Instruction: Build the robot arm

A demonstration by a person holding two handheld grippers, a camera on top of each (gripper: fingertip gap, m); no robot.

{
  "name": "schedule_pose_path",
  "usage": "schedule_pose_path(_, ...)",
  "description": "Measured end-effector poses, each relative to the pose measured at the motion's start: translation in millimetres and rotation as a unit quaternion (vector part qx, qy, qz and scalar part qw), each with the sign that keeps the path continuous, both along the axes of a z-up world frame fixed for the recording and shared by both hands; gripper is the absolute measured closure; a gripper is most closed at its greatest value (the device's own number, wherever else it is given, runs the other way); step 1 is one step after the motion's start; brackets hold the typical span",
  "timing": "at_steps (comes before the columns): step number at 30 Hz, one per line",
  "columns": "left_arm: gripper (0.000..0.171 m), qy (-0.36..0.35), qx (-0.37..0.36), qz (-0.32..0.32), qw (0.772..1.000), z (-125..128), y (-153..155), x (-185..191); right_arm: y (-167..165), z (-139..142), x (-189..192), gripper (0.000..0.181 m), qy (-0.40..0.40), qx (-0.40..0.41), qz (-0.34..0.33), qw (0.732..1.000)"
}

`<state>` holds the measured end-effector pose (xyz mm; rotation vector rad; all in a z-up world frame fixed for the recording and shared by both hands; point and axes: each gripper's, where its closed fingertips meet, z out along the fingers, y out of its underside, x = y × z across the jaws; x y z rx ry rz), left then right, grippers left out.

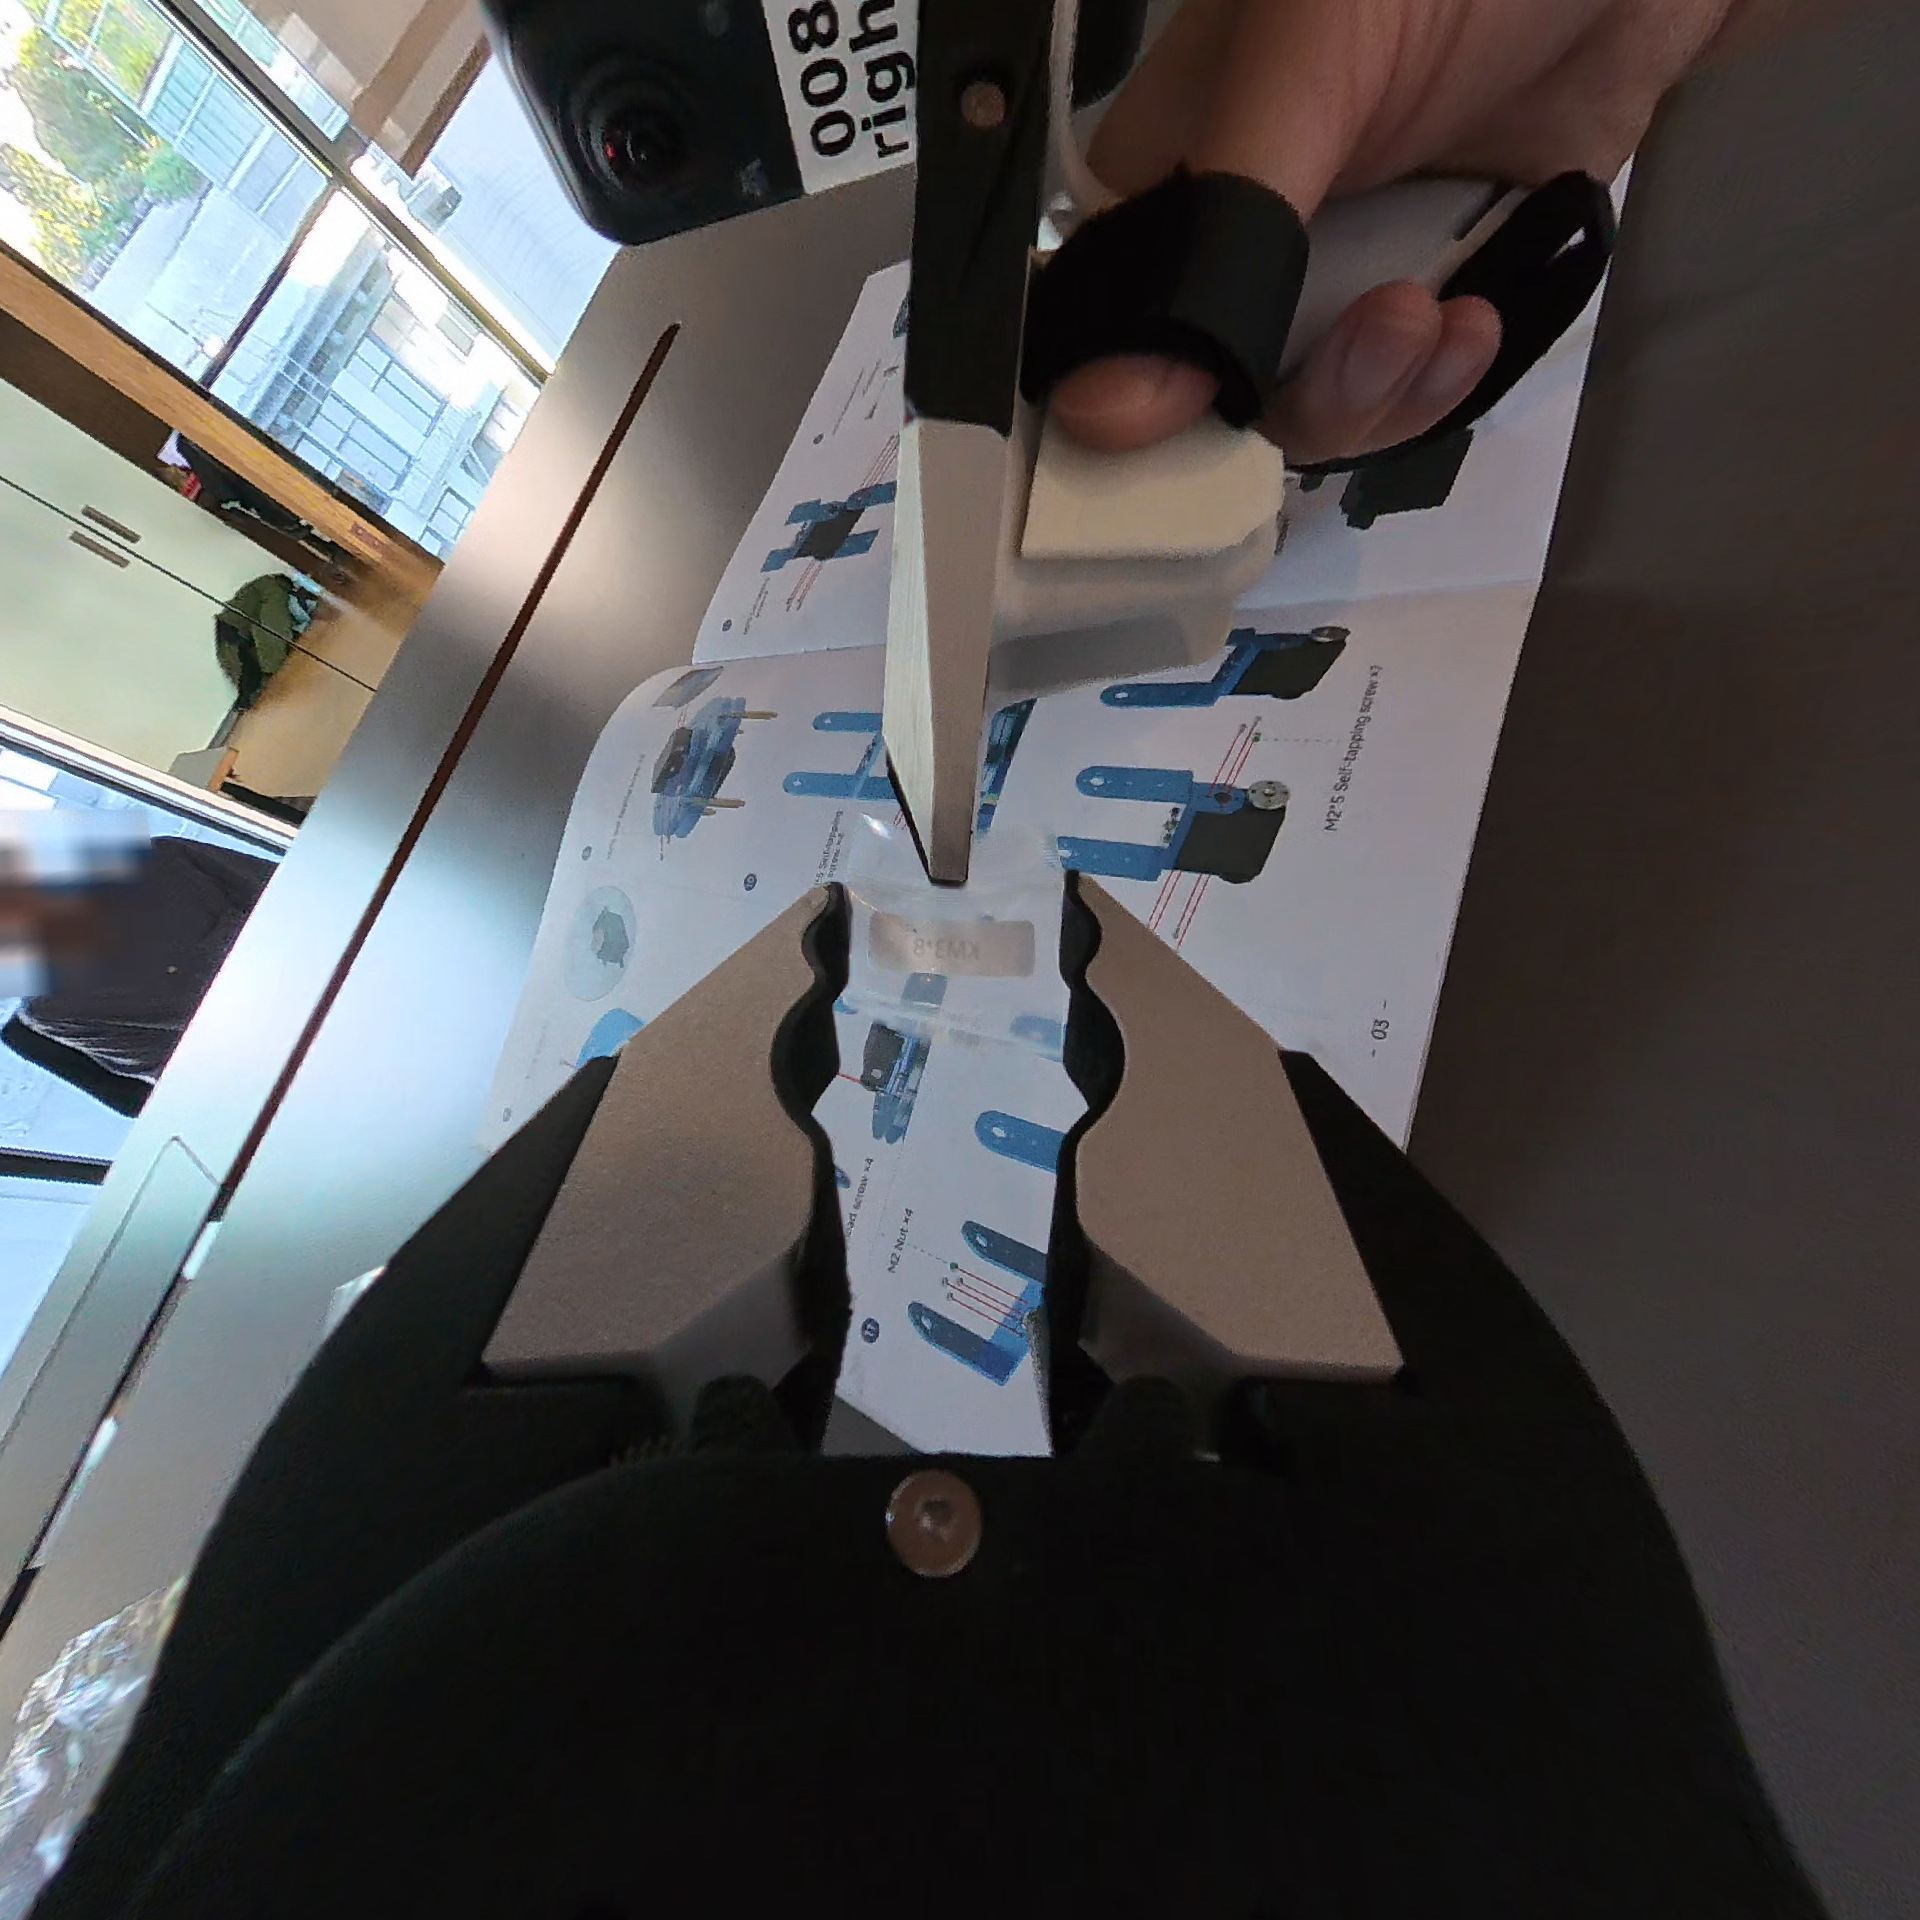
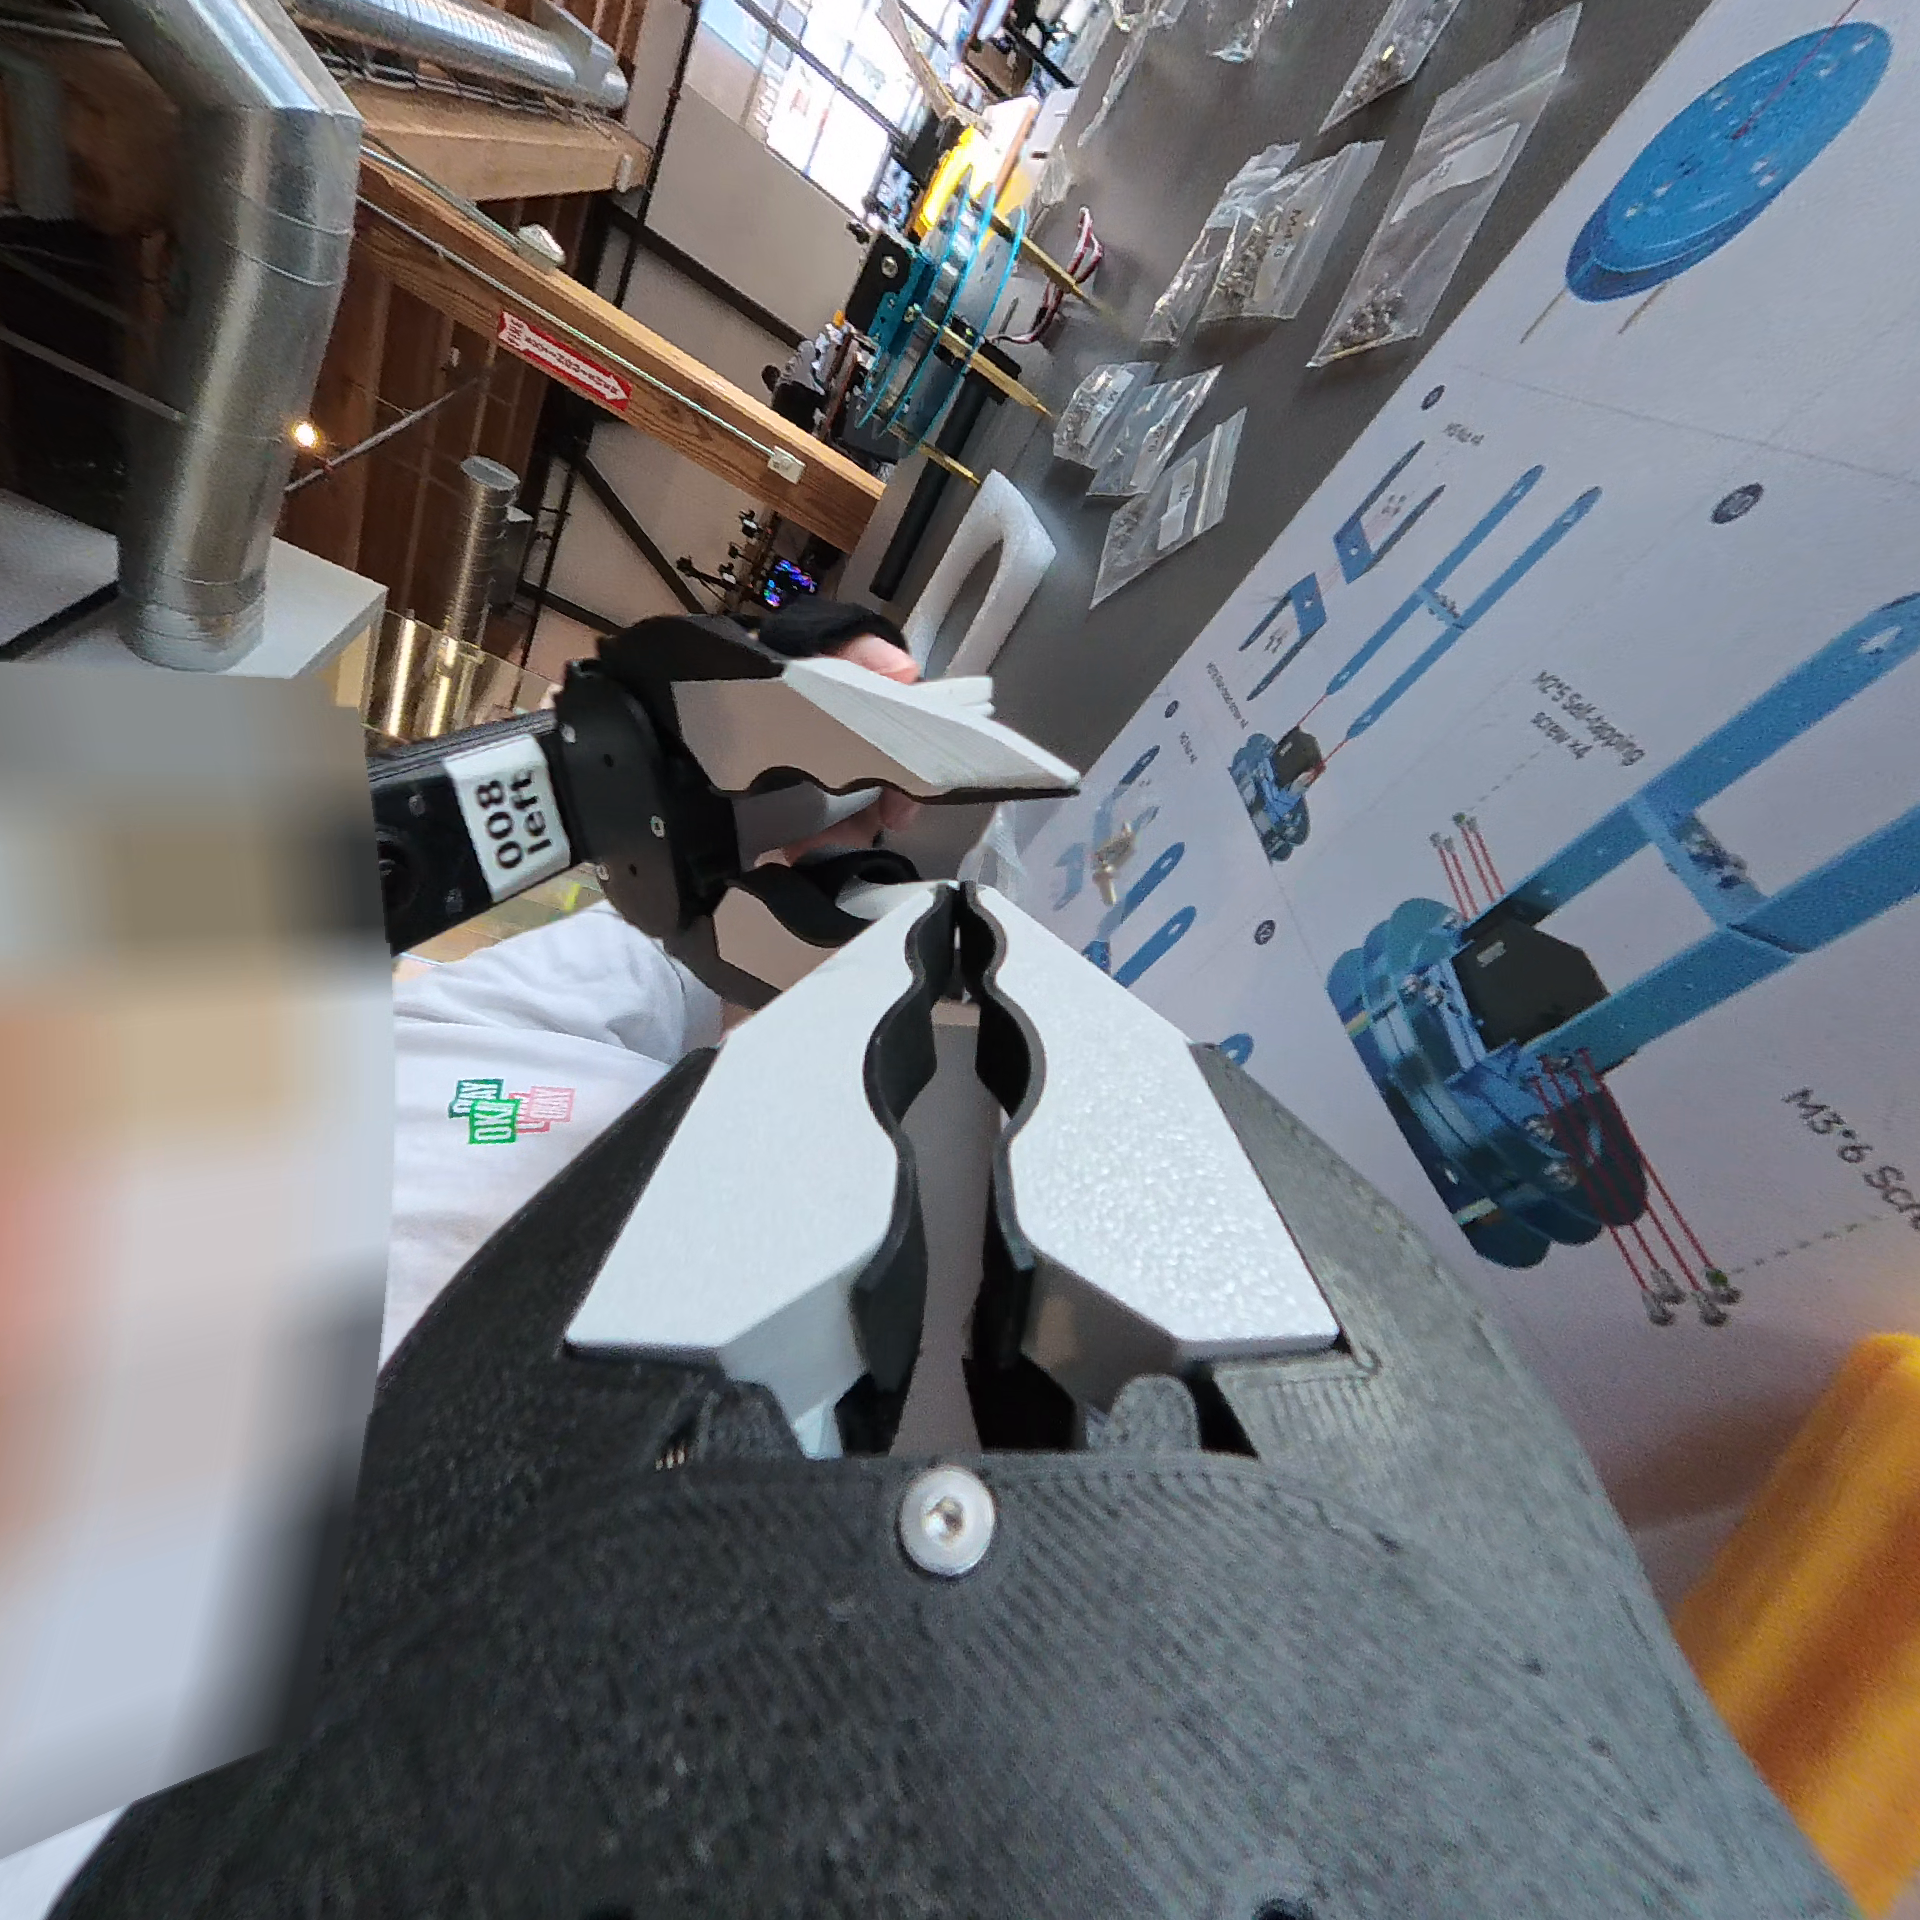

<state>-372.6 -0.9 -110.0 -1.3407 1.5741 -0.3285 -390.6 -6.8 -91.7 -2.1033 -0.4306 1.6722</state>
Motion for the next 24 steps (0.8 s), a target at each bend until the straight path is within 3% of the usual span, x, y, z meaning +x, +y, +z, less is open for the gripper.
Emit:
schedule_pose_path(9, 0.143, -0.011, -0.010, -0.009, 1.000, 1.9, -0.3, 0.3, -1.1, 6.5, 0.0, 0.181, 0.038, -0.016, 0.008, 0.999)
schedule_pose_path(13, 0.152, -0.023, -0.016, -0.016, 0.999, 5.6, -1.9, -0.5, -5.1, 12.4, -3.0, 0.179, 0.032, 0.049, 0.033, 0.998)
schedule_pose_path(15, 0.152, -0.028, -0.029, -0.020, 0.999, 6.4, -3.4, -1.4, -10.5, 18.1, -4.2, 0.166, 0.021, 0.113, 0.063, 0.991)
schedule_pose_path(18, 0.151, -0.035, -0.073, -0.044, 0.996, 5.7, -12.0, -1.8, -16.5, 13.0, -2.5, 0.161, -0.047, 0.257, 0.099, 0.960)
schedule_pose_path(21, 0.151, -0.041, -0.142, -0.070, 0.986, 3.8, -21.5, -2.6, -26.7, 6.5, -2.3, 0.157, -0.101, 0.393, 0.133, 0.904)
schedule_pose_path(24, 0.150, -0.057, -0.216, -0.096, 0.970, 6.9, -30.3, -4.0, -30.5, -6.3, 0.0, 0.159, -0.160, 0.463, 0.159, 0.857)
